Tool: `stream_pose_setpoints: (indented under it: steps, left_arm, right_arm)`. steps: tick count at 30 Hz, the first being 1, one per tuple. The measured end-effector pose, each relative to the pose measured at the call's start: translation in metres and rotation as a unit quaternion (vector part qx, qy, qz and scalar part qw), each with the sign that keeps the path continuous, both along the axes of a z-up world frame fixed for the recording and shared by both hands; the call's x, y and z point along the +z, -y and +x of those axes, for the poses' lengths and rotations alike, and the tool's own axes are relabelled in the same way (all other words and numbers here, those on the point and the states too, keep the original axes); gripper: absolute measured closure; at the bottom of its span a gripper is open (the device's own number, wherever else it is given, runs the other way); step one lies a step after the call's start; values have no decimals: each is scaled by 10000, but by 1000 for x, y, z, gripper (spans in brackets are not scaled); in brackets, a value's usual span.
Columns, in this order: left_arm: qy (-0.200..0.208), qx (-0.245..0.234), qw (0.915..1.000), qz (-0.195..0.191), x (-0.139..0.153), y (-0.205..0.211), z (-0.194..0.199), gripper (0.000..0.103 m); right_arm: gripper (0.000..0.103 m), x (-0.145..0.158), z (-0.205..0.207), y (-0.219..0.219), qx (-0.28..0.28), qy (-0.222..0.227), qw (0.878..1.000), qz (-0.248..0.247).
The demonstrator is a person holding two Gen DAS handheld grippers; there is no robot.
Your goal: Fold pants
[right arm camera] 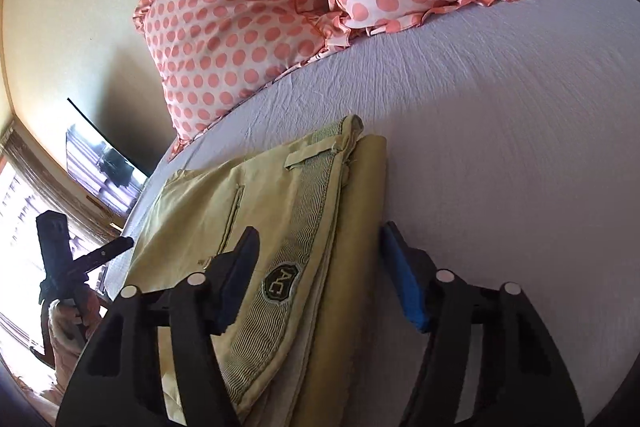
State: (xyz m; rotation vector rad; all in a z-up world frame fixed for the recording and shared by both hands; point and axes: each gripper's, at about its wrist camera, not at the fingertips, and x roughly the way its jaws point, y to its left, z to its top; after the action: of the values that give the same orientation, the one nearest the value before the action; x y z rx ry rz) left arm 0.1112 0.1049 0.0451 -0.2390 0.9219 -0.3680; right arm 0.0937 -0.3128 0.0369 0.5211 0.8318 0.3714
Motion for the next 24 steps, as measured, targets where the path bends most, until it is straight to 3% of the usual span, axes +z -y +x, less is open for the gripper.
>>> stream_pose_setpoints:
  steps: [4,6,8,10,11,12,18,22,24]
  left_arm:
    - [-444,-233,9975,-507,-16,3,22,38]
    - [-424,-313,9973,-503,-16,6,35,34]
    - [-494,-340,9961,-651,-17,8,50,34]
    - [-647,-290,9944,-785,-20,9,66,66]
    - [-702,-316,9931,-884,-20,9,70,88]
    - [-710,-365,9922,-956,-17,11,75,92]
    - [3,-247,9990,-369,27,30,105,99]
    - [725,413,9941,695,39,54,154,94]
    - [804,839,9829,1432,36,62,168,86]
  right_arm:
    - [42,-3,9,4,6,-116,9996,255]
    - [61,-7,14,5,42,-216,9990,392]
    - [91,-13,20,7,247,-327,9957,836]
    - [92,-14,23,10,386,-358,9909,1235]
    - [93,-10,25,9,425,-292,9911,1230]
    - [93,-5,28,8,468,-205,9908,1256]
    - [94,39,74,1,500,459,9930,963]
    - [94,39,125,6,-93,665,9960,592]
    - [86,35,141,1,-539,544,9967,-265]
